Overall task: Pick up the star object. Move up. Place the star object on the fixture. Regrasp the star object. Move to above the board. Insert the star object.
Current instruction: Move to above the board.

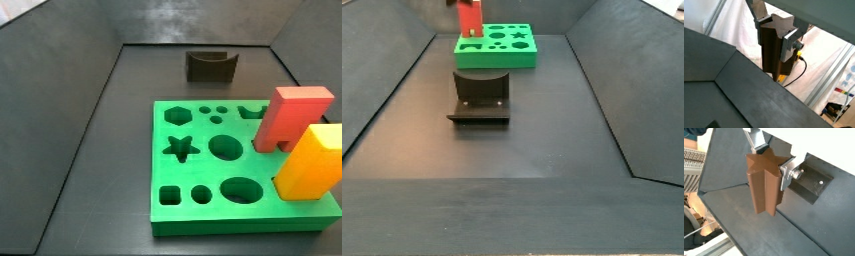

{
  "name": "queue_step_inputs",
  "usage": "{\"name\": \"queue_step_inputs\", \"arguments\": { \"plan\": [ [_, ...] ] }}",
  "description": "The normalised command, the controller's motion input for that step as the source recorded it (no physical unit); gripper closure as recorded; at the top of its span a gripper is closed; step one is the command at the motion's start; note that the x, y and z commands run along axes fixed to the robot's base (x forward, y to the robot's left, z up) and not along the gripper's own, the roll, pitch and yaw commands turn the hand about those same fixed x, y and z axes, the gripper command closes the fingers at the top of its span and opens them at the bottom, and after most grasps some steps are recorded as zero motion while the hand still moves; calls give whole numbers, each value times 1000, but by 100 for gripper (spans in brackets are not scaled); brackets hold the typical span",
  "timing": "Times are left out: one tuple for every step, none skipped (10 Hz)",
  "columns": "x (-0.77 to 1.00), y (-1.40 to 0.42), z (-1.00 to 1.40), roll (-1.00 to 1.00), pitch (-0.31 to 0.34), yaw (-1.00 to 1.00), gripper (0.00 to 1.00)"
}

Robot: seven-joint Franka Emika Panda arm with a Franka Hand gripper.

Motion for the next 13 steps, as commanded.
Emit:
{"name": "queue_step_inputs", "arguments": {
  "plan": [
    [10,-11,382,-47,83,76,100],
    [9,-14,221,-51,82,76,100],
    [-523,-1000,89,-1000,18,-26,100],
    [-524,-1000,95,-1000,10,-26,100],
    [-551,-1000,110,-1000,-1,-25,100],
    [-571,-1000,92,-1000,-13,-28,100],
    [-587,-1000,97,-1000,-20,-29,100],
    [-607,-1000,102,-1000,-26,-31,100],
    [-640,-1000,104,-1000,-37,-33,100],
    [-681,-1000,105,-1000,-47,-34,100],
    [-710,-1000,107,-1000,-55,-35,100],
    [-442,-499,61,-1000,-84,-32,100],
    [-265,-206,23,-1000,-101,-29,100]
  ]
}}
